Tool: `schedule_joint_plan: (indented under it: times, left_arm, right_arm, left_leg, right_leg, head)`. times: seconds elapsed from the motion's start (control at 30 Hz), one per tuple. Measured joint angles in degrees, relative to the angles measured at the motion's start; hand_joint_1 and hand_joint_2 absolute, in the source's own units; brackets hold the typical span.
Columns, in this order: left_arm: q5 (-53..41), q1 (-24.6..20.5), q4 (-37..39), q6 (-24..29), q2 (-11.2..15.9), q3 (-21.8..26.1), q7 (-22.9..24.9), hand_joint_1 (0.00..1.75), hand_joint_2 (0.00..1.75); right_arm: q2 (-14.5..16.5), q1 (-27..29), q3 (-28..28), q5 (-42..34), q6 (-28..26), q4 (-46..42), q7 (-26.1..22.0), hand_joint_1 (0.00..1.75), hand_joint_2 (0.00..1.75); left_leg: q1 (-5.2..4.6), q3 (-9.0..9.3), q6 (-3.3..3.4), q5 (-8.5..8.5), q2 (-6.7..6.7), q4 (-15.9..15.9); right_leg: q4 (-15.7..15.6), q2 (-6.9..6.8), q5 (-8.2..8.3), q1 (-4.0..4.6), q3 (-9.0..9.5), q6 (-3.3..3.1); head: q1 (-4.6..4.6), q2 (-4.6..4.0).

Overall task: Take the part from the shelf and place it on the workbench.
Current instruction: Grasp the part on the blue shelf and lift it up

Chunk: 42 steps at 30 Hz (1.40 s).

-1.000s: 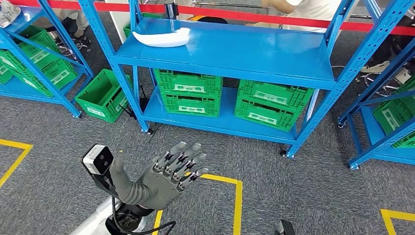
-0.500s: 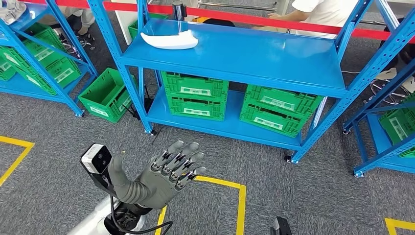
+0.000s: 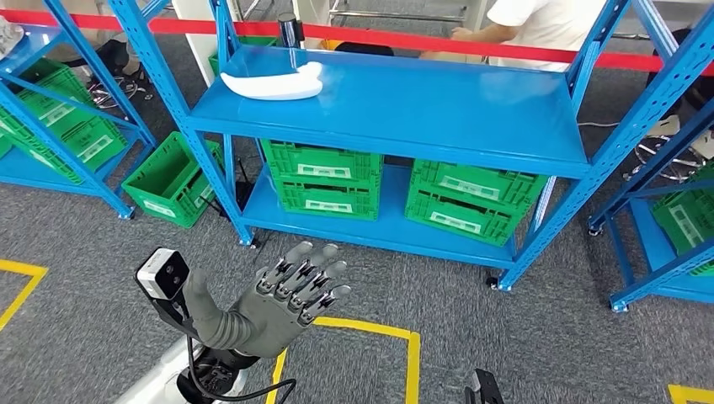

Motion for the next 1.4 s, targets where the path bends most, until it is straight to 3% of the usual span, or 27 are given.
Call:
schedule_joint_plan:
  times: [0.1, 0.17, 0.23, 0.3, 0.37, 0.4, 0.47, 0.5, 0.53, 0.6, 0.63, 0.7, 0.8, 0.87, 0.97, 1.17, 1.2, 1.3, 1.33, 1.4]
  left_arm:
    - [-0.2, 0.0, 0.0, 0.0, 0.1, 0.1, -0.1, 0.00, 0.00]
    - [-0.3, -0.1, 0.0, -0.1, 0.0, 0.1, -0.1, 0.00, 0.00]
    - [-0.4, -0.1, 0.0, -0.1, -0.1, 0.1, -0.1, 0.00, 0.00]
    - [-0.4, -0.1, 0.1, -0.1, -0.1, 0.0, -0.1, 0.00, 0.00]
    - [-0.4, 0.0, 0.2, -0.1, -0.2, 0.0, -0.1, 0.00, 0.00]
    - [-0.4, 0.0, 0.3, -0.1, -0.2, -0.1, -0.1, 0.00, 0.00]
    - [-0.4, 0.0, 0.4, -0.1, -0.3, -0.1, -0.1, 0.00, 0.00]
    - [-0.4, 0.0, 0.5, -0.1, -0.3, -0.1, -0.1, 0.00, 0.00]
    - [-0.4, 0.0, 0.5, -0.1, -0.3, -0.1, -0.1, 0.00, 0.00]
    - [-0.4, 0.0, 0.5, 0.0, -0.3, 0.0, -0.2, 0.00, 0.00]
    - [-0.4, 0.0, 0.5, 0.0, -0.3, 0.1, -0.3, 0.00, 0.00]
    - [-0.4, -0.1, 0.4, -0.1, -0.3, 0.2, -0.4, 0.00, 0.00]
    - [-0.5, 0.0, 0.4, 0.0, -0.2, 0.2, -0.6, 0.00, 0.00]
    - [-0.5, 0.0, 0.4, 0.0, -0.2, 0.2, -0.7, 0.00, 0.00]
    - [-0.5, 0.0, 0.4, 0.1, -0.2, 0.1, -0.7, 0.00, 0.00]
    - [-0.5, 0.0, 0.4, 0.1, -0.2, 0.1, -0.7, 0.00, 0.00]
    - [-0.5, 0.0, 0.4, 0.1, -0.2, 0.1, -0.7, 0.00, 0.00]
    - [-0.5, 0.1, 0.4, 0.1, 0.0, 0.2, -0.7, 0.00, 0.00]
    - [-0.5, 0.1, 0.3, 0.1, 0.0, 0.2, -0.7, 0.00, 0.00]
    - [-0.6, 0.0, 0.2, 0.2, -0.2, 0.2, -0.8, 0.00, 0.00]
  right_arm:
    - [0.3, -0.1, 0.0, 0.0, 0.0, 0.0, 0.1, 0.00, 0.00]
    - [0.3, -0.2, 0.0, 0.0, 0.0, 0.0, 0.1, 0.00, 0.00]
    - [0.1, -0.4, 0.1, 0.0, -0.1, 0.0, 0.1, 0.00, 0.00]
    - [-0.3, -0.4, 0.1, 0.0, -0.1, 0.0, 0.2, 0.00, 0.00]
    - [-0.5, -0.2, 0.1, 0.0, -0.2, 0.0, 0.2, 0.00, 0.00]
    - [-0.6, -0.1, 0.1, 0.0, -0.2, 0.0, 0.2, 0.00, 0.00]
    - [-0.7, 0.0, 0.1, 0.1, -0.4, 0.0, 0.3, 0.00, 0.00]
    - [-0.7, 0.0, 0.1, 0.2, -0.5, 0.0, 0.3, 0.00, 0.00]
    - [-0.7, 0.0, 0.1, 0.3, -0.5, 0.1, 0.3, 0.00, 0.00]
    - [-0.6, 0.0, 0.1, 0.5, -0.6, 0.1, 0.5, 0.00, 0.00]
    - [-0.6, 0.0, 0.1, 0.6, -0.5, 0.0, 0.7, 0.00, 0.00]
    - [-0.6, -0.1, 0.1, 1.0, -0.4, 0.0, 1.2, 0.00, 0.00]
    - [-0.7, -0.1, 0.2, 1.6, -0.1, 0.0, 2.6, 0.00, 0.00]
    - [-0.6, 0.2, 0.3, 1.8, 0.0, 0.0, 3.4, 0.00, 0.00]
    - [-0.6, 0.3, 0.4, 1.9, 0.0, 0.1, 3.9, 0.00, 0.00]
    - [-0.6, 0.3, 0.4, 1.9, 0.0, 0.1, 3.9, 0.00, 0.00]
    - [-0.6, 0.3, 0.4, 1.9, 0.0, 0.1, 3.9, 0.00, 0.00]
    - [0.0, 0.3, 0.4, 2.0, 0.1, 0.1, 4.0, 0.00, 0.00]
    - [0.2, 0.1, 0.4, 2.0, 0.1, 0.1, 4.1, 0.00, 0.00]
    - [0.0, -0.1, 0.4, 2.0, 0.0, 0.2, 4.3, 0.00, 0.00]
  left_leg:
    - [-0.71, 1.86, 1.45, -0.74, 0.19, -3.2]
    - [-0.49, 3.95, 1.90, -1.29, 0.21, -5.4]
    - [-0.20, 5.77, 1.97, -1.69, 0.11, -6.8]
    - [-0.19, 6.77, 1.89, -2.55, -0.08, -7.0]
    - [-0.17, 8.01, 1.57, -3.68, -0.34, -7.0]
    - [-0.12, 8.85, 1.36, -4.33, -0.43, -7.0]
    - [-0.12, 10.69, 0.76, -5.89, -0.48, -6.9]
    - [-0.20, 11.32, 0.42, -6.67, -0.48, -6.8]
    - [-0.29, 11.74, 0.05, -7.36, -0.46, -6.7]
    - [-0.27, 12.21, -0.59, -8.22, -0.44, -6.6]
    - [-0.13, 12.32, -0.87, -8.48, -0.41, -6.3]
    - [0.18, 10.64, -1.47, -8.89, -0.28, -2.6]
    - [0.69, 2.76, -2.55, -11.97, -0.08, 8.9]
    - [0.79, -1.28, -2.67, -13.28, -0.05, 11.9]
    - [0.72, -2.31, -2.29, -11.91, -0.04, 9.8]
    - [0.71, -2.26, -2.22, -11.63, -0.04, 9.4]
    - [0.62, -2.02, -1.90, -10.32, -0.05, 7.8]
    - [-0.87, -0.47, 0.91, -0.80, -0.47, -1.9]
    - [-1.13, 1.18, 1.77, 0.75, -0.52, -4.6]
    - [-0.79, 5.53, 2.00, -1.43, -0.53, -6.6]
  right_leg:
    - [-0.6, -0.04, 0.17, -0.01, 0.96, 1.17]
    - [0.8, -0.32, 0.44, 0.09, 0.66, 1.80]
    - [6.4, -0.47, -0.49, 0.07, -2.61, 1.48]
    - [13.2, -0.47, -2.80, 0.09, -7.85, 0.85]
    - [14.8, -0.49, -3.48, 0.02, -11.01, 1.24]
    - [12.7, -0.53, -2.13, -0.07, -11.20, 1.92]
    - [5.3, -0.89, 3.40, -0.31, -10.06, 3.54]
    - [2.4, -1.13, 5.57, -0.31, -9.32, 3.51]
    - [0.7, -1.26, 7.04, -0.22, -8.81, 3.05]
    - [0.3, -1.17, 6.89, -0.01, -8.08, 1.20]
    - [0.3, -0.98, 6.70, -0.10, -7.64, 0.62]
    - [0.1, -0.75, 5.89, -0.36, -6.45, -0.36]
    - [0.0, -0.49, 4.23, -0.31, -4.67, -0.93]
    - [0.0, -0.26, 2.91, -0.17, -3.08, -0.89]
    - [0.0, -0.01, 1.85, -0.02, -1.65, -0.86]
    - [0.0, 0.00, 1.77, 0.00, -1.54, -0.86]
    - [0.0, 0.03, 1.52, 0.09, -1.17, -0.85]
    - [-0.6, 0.42, -0.16, 0.55, 1.43, -0.17]
    - [1.5, 0.33, -0.49, 0.60, 0.95, 0.40]
    - [8.9, -0.13, -2.84, 0.40, -5.00, 1.23]
  head:
    - [-0.04, 0.00]
    - [-0.04, 0.00]
    - [0.01, 0.00]
    - [0.01, 0.00]
    - [0.01, 0.00]
    - [0.02, 0.00]
    - [0.04, 0.00]
    - [0.04, 0.00]
    - [0.00, 0.00]
    - [-0.09, 0.00]
    - [-0.11, 0.00]
    - [-0.14, 0.00]
    - [-0.16, 0.00]
    - [-0.17, 0.00]
    - [-0.20, 0.00]
    - [-0.20, 0.00]
    - [-0.19, 0.00]
    - [-0.03, 0.00]
    - [0.04, 0.00]
    - [0.07, 0.00]
